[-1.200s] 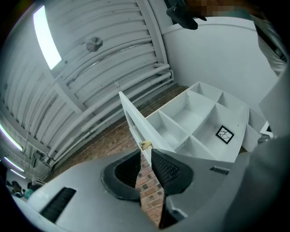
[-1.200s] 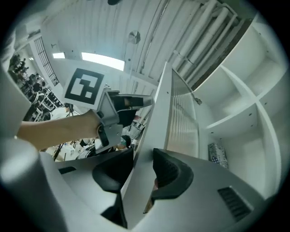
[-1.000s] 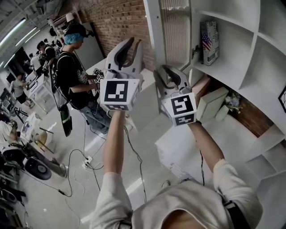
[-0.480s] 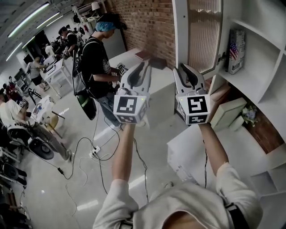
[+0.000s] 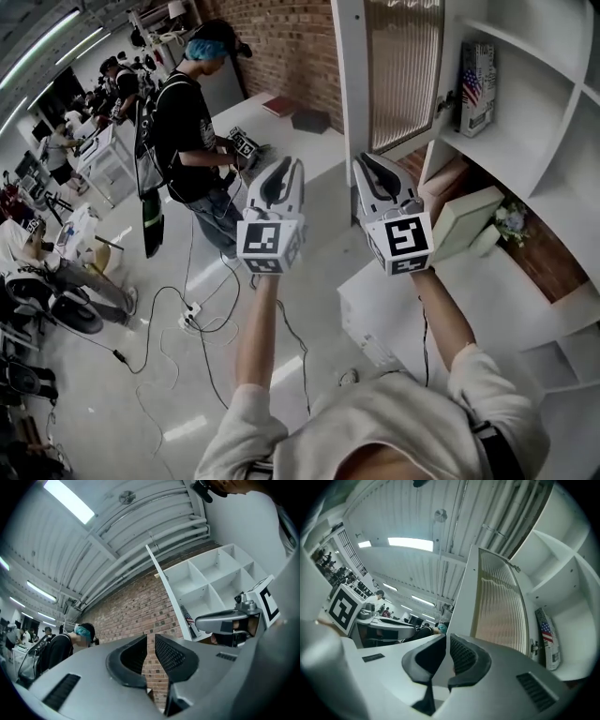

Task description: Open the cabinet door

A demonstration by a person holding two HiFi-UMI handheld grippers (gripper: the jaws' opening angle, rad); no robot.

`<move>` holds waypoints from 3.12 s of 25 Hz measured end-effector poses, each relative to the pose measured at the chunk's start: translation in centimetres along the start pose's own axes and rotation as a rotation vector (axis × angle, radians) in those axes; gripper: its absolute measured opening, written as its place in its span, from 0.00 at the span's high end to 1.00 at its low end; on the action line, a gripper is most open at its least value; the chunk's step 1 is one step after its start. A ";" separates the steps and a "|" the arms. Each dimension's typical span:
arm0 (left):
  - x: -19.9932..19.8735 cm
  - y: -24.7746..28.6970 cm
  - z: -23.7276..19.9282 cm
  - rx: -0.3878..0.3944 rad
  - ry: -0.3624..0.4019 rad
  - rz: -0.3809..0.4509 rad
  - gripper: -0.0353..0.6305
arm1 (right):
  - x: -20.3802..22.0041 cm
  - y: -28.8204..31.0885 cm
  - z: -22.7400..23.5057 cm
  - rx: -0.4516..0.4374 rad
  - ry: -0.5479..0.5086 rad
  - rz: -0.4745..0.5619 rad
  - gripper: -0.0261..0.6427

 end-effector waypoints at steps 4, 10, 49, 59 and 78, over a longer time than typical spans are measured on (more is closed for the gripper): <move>3.3 -1.2 1.7 -0.002 -0.020 -0.060 0.85 | 3.0 -2.7 0.4 0.023 0.025 -0.056 0.92; 8.8 -3.3 4.3 -0.020 -0.051 -0.158 0.89 | 8.0 -6.3 0.9 0.035 0.082 -0.144 0.94; 15.9 -1.1 27.1 0.325 -0.240 -0.267 0.91 | 17.3 -30.4 11.6 0.455 0.132 -0.426 0.94; 15.5 0.8 30.1 0.381 -0.252 -0.255 0.91 | 17.9 -32.7 13.7 0.512 0.143 -0.442 0.94; 16.7 1.6 30.9 0.384 -0.277 -0.273 0.91 | 19.7 -31.8 13.8 0.481 0.141 -0.478 0.94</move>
Point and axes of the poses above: the fingertips, and each gripper's own axes: y forward along the fingers, z to its right, x out of its underside, the point moved 1 cm from there along -y, backward along the fingers, and after that the axes turned 1 degree about y, right-handed, at the moved point
